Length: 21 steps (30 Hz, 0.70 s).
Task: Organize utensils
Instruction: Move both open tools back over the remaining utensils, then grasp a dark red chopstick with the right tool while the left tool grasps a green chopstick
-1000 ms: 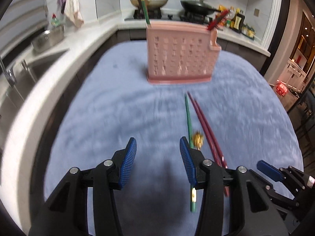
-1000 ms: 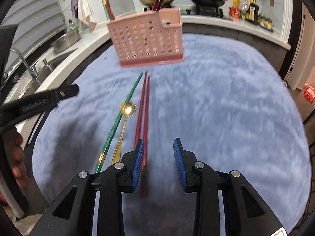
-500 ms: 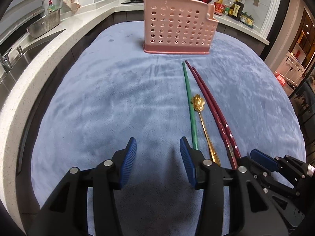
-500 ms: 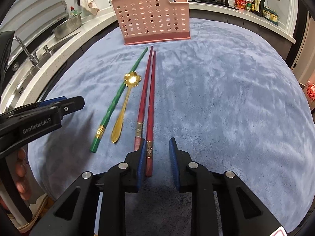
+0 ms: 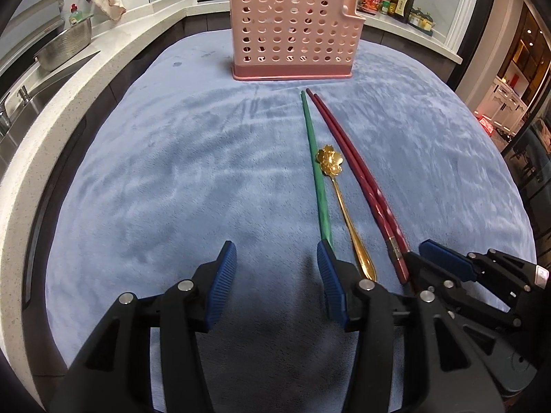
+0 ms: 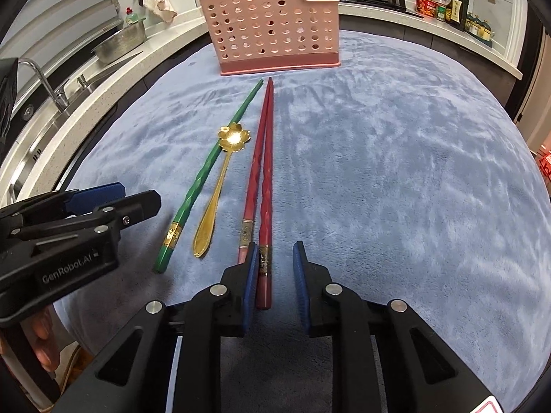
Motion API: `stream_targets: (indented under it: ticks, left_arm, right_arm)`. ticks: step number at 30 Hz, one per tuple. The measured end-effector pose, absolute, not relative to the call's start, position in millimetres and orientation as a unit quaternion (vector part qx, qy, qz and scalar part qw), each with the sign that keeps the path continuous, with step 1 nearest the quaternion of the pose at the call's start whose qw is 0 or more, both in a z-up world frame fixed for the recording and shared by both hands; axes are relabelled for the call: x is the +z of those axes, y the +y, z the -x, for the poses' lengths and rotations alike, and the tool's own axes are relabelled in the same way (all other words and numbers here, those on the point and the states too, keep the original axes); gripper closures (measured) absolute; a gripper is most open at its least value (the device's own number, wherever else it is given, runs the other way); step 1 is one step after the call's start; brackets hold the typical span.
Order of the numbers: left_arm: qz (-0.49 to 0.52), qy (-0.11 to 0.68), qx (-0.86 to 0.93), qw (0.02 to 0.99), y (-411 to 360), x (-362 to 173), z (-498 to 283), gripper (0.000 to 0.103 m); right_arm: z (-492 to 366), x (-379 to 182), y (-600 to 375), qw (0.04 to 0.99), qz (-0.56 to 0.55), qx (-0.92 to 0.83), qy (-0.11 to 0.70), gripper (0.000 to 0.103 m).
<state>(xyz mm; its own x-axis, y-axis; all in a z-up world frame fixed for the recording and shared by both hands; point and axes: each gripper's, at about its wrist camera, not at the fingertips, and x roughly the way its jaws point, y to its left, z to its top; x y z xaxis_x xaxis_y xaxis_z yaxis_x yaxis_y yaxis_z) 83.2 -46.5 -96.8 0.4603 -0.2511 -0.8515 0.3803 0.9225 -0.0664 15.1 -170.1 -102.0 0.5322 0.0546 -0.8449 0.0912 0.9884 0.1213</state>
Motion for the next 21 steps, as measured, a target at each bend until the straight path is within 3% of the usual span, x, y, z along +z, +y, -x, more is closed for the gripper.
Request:
stream_targets:
  ticks: [8,21]
  left_arm:
    - [-0.068,0.486,-0.187,0.851,-48,-98,-84,0.056]
    - [-0.077,0.489,-0.212,0.843,-59,-102,-78,0.052]
  right_arm:
    - [-21,-107,-171,0.869,-0.074,-0.012,0.489,0.096]
    - [-18,-102,-180,0.868,-0.085,-0.024,0.488,0.096]
